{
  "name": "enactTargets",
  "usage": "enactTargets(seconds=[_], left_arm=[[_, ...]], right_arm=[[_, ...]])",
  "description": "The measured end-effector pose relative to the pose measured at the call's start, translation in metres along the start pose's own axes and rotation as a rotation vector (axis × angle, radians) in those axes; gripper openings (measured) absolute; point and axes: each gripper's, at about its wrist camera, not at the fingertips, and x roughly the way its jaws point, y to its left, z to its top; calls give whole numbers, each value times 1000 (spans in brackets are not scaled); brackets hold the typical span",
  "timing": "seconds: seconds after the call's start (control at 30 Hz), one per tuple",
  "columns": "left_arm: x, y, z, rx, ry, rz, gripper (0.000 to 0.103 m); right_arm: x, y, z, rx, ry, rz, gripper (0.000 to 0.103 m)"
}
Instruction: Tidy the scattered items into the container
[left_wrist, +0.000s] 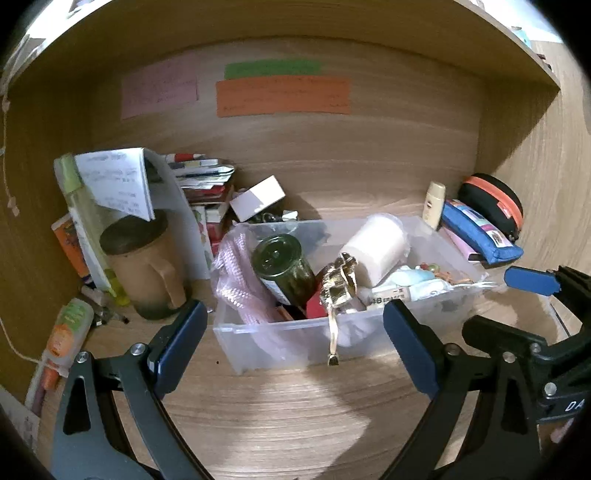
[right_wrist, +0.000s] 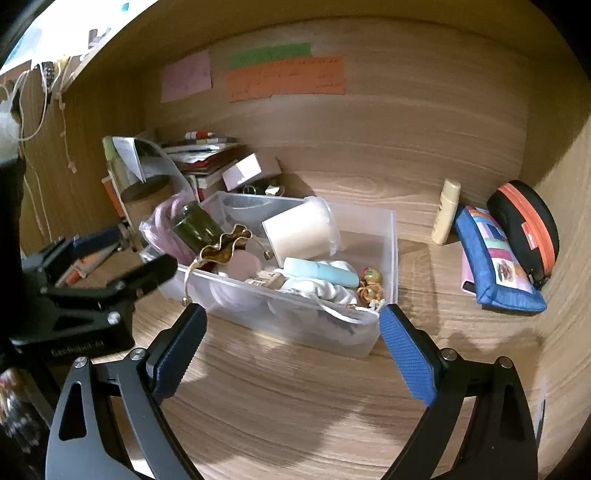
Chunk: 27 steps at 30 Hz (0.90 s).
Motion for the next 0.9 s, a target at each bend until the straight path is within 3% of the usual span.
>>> enactTargets(seconds=[0.1,0.27,0.9], left_arm=[[3,7,-2,-35,2,46,97],[8,23,-4,-121,42,-18,97],[8,19,-4,-102,46,-22,97]], right_arm=[[1,1,-2,2,2,-10,94],[2,-1,-4,13,0,-21,94],[7,-6,-4,39,13,-14,94]])
